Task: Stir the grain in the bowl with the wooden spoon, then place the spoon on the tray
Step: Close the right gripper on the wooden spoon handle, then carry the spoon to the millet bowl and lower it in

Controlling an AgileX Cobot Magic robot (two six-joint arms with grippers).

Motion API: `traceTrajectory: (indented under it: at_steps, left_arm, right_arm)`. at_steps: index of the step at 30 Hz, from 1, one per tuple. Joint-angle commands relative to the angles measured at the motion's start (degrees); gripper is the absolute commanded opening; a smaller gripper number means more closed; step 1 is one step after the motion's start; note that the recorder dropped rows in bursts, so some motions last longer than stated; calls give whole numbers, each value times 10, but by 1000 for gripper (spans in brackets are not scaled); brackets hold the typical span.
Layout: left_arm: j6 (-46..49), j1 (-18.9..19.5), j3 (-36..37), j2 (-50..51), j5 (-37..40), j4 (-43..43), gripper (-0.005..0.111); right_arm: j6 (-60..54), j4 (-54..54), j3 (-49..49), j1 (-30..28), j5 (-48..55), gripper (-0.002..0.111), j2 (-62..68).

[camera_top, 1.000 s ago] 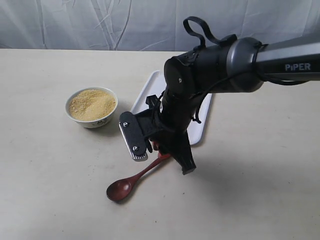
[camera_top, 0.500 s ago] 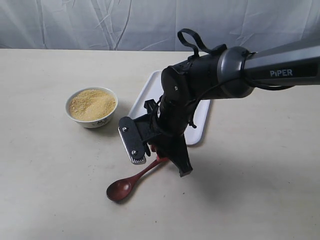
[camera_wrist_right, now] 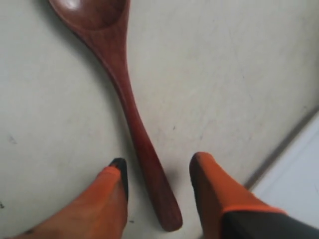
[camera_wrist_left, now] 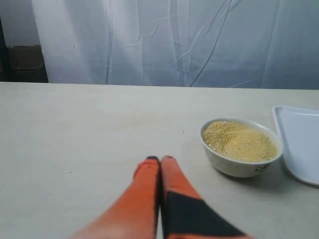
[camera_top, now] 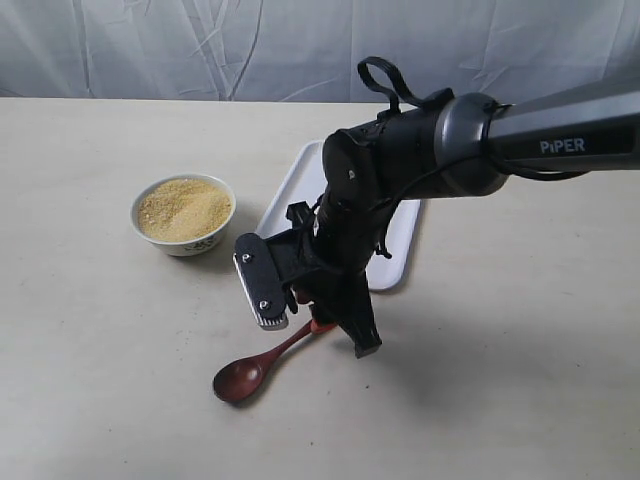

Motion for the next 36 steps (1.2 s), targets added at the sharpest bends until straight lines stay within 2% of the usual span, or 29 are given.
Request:
traceTrajectory:
  at_steps: [1,11,14,16,21,27,31,34,36]
  left_arm:
    - [0,1,3,-3,-5,0,0]
    - [0,1,3,-3,-5,0,0]
    - [0,1,3,-3,-5,0,0]
    - [0,1,3,-3,-5,0,0]
    - [0,1,3,-3,-5,0,0]
    - [0,1,3,-3,-5,0,0]
    - [0,1,3,-3,-5,0,0]
    - [0,1,3,-3,-5,0,0]
    - [0,1,3,-3,-5,0,0]
  right_arm:
    - [-5,2,-2,0,-3,42,-1]
    - [-2,3,-2,0,-1,42,22]
    - [-2,4,-2,0,0,39,22]
    - [-2,2,-2,0,2,31,22]
    - [-2,2,-2,0,1,-1,22]
    - [0,0,-2,0,-1,-1,15]
    - [18,-1,-5,0,-6,-1,-54]
    - [71,-13,-53,-1,-36,-1,-88]
    - [116,-61,-96,-1,-34,-1,-80]
